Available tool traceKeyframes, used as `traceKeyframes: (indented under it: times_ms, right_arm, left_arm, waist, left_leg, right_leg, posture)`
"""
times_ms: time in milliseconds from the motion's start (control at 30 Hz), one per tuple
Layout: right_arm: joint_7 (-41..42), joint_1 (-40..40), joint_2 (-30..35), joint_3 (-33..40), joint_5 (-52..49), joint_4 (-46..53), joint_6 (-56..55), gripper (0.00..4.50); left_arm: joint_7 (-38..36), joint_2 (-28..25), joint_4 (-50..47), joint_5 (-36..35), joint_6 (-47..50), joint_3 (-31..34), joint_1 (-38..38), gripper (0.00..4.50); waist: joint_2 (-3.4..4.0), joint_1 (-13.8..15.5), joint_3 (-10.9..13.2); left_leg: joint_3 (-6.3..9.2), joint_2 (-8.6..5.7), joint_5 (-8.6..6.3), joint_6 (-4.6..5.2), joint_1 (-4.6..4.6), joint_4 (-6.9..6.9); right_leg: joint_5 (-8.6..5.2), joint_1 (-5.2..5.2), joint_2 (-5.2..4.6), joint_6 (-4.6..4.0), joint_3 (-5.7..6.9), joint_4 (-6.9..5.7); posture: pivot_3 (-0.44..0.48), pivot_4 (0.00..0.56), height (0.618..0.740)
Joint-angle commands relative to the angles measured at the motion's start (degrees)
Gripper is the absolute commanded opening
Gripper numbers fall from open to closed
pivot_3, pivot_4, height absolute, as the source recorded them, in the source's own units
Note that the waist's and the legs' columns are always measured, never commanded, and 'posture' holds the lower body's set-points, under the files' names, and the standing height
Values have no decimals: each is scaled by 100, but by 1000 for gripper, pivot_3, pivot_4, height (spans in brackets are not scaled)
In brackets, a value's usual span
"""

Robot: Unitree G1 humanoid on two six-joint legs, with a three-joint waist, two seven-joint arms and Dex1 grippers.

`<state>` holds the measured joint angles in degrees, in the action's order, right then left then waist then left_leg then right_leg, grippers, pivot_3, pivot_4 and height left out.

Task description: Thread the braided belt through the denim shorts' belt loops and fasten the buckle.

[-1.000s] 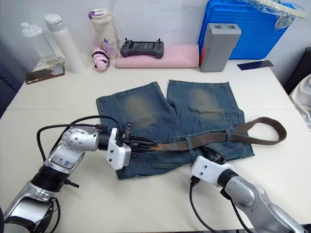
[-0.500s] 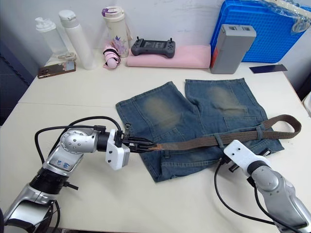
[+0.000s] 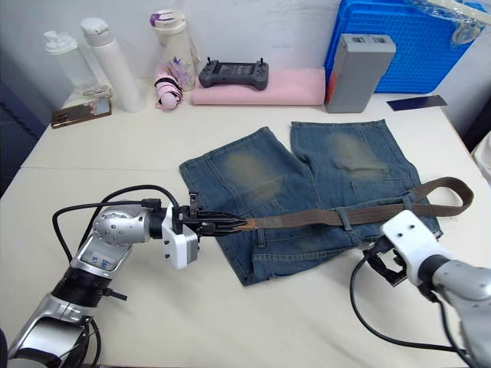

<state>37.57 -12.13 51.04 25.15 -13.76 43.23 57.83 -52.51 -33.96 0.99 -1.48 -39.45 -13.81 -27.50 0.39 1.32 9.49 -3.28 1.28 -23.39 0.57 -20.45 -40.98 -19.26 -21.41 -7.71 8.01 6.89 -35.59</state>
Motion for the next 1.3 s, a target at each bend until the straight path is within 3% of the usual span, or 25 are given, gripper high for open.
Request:
traceKeyframes:
  times_ms: [33, 133, 233, 267, 333, 400, 467, 600, 700, 833, 933, 1167, 1300]
  right_arm:
    - [1066, 595, 74, 1253, -1715, 579, 1638, 4476]
    - [1626, 1554, -472, 2014, -3743, 604, 3258, 4476]
    - [641, 1930, -1354, 2166, -5434, 116, 3467, 4476]
    - [187, 1944, -1606, 2135, -5881, -26, 3467, 4476]
    - [-1824, 1133, -1344, 1299, -8110, -459, 1964, 4476]
    - [-3525, 575, -1377, 274, -9588, -660, 541, 4476]
    - [-4328, 415, -1608, -429, -9907, -605, -297, 4476]
    - [-5879, 593, -2684, -1571, -9924, -373, -1744, 4476]
    - [-6655, 827, -3230, -1751, -9924, -377, -2380, 4476]
    - [-7119, 943, -3441, -1777, -9924, -383, -2719, 4476]
    - [-7251, 924, -3401, -1769, -9924, -416, -2773, 3650]
    - [-7250, 897, -3450, -1754, -9924, -444, -2839, 216]
    - [-7230, 948, -3495, -1766, -9924, -467, -2899, 97]
  left_arm:
    - [140, -41, -18, 29, -349, 116, 68, 0]
    - [157, -85, 50, 81, -547, 96, 103, 0]
    - [204, -72, 95, 124, -628, 82, 94, 0]
    - [225, -67, 101, 132, -643, 82, 84, 0]
    - [249, -65, 105, 146, -656, 76, 76, 0]
    - [273, -85, 95, 160, -689, 91, 79, 0]
    - [292, -106, 84, 166, -701, 96, 78, 0]
    - [317, -132, 47, 171, -713, 91, 66, 0]
    - [328, -154, 35, 183, -704, 94, 69, 0]
    - [329, -201, 23, 185, -696, 108, 90, 0]
    - [347, -227, 15, 184, -683, 107, 87, 0]
    - [376, -257, 24, 207, -685, 95, 68, 0]
    - [355, -258, 21, 176, -602, 73, 81, 0]
  waist:
    - [-1, -17, 0]
    - [-4, -39, 0]
    - [-9, -18, -2]
    - [-7, -17, -1]
    - [-2, 7, 0]
    - [-5, 7, 2]
    - [-16, -35, 1]
    - [-11, -163, 5]
    - [-7, -191, 5]
    - [-6, -165, 5]
    - [-5, -153, 5]
    - [-4, -160, 5]
    - [-1, -161, 6]
  left_leg:
    - [0, 2, 0, 0, 1, -1]
    - [25, 6, 0, 0, 10, -1]
    - [40, 9, 0, -1, 12, -1]
    - [39, 8, 0, -1, 12, -1]
    - [35, -6, 0, -1, 9, 5]
    - [35, -21, 0, 0, 6, 5]
    - [33, -23, 0, 0, 4, 9]
    - [32, -23, 1, -1, 5, 6]
    - [43, -19, 2, -3, 13, 1]
    - [55, -22, 2, -3, 12, 4]
    - [68, -24, 2, -2, 10, 14]
    - [65, -25, 2, -2, 10, 17]
    - [62, -23, 2, -2, 11, 15]
  right_leg:
    - [0, 0, 2, 0, -2, 0]
    - [0, 0, 5, 0, -16, -1]
    - [1, 3, 13, -1, -8, -5]
    - [1, 3, 12, -1, -4, -8]
    - [1, -5, -1, -1, -6, -9]
    - [1, -4, -17, -1, 17, -35]
    - [1, -1, -27, -1, 53, -34]
    - [0, -1, -42, -1, 69, -20]
    - [0, -2, -45, 0, 56, -23]
    - [0, -5, -45, -1, 61, -27]
    - [0, -6, -45, -1, 70, -27]
    - [0, -6, -45, -1, 68, -25]
    - [0, -6, -45, -1, 67, -25]
  posture:
    - [0, 150, 740]
    - [0, 150, 740]
    - [0, 150, 740]
    - [0, 150, 740]
    - [0, 150, 740]
    - [0, 150, 740]
    - [0, 150, 740]
    - [0, 150, 740]
    - [0, 150, 740]
    - [0, 150, 740]
    - [0, 150, 740]
    - [0, 150, 740]
    - [0, 150, 740]
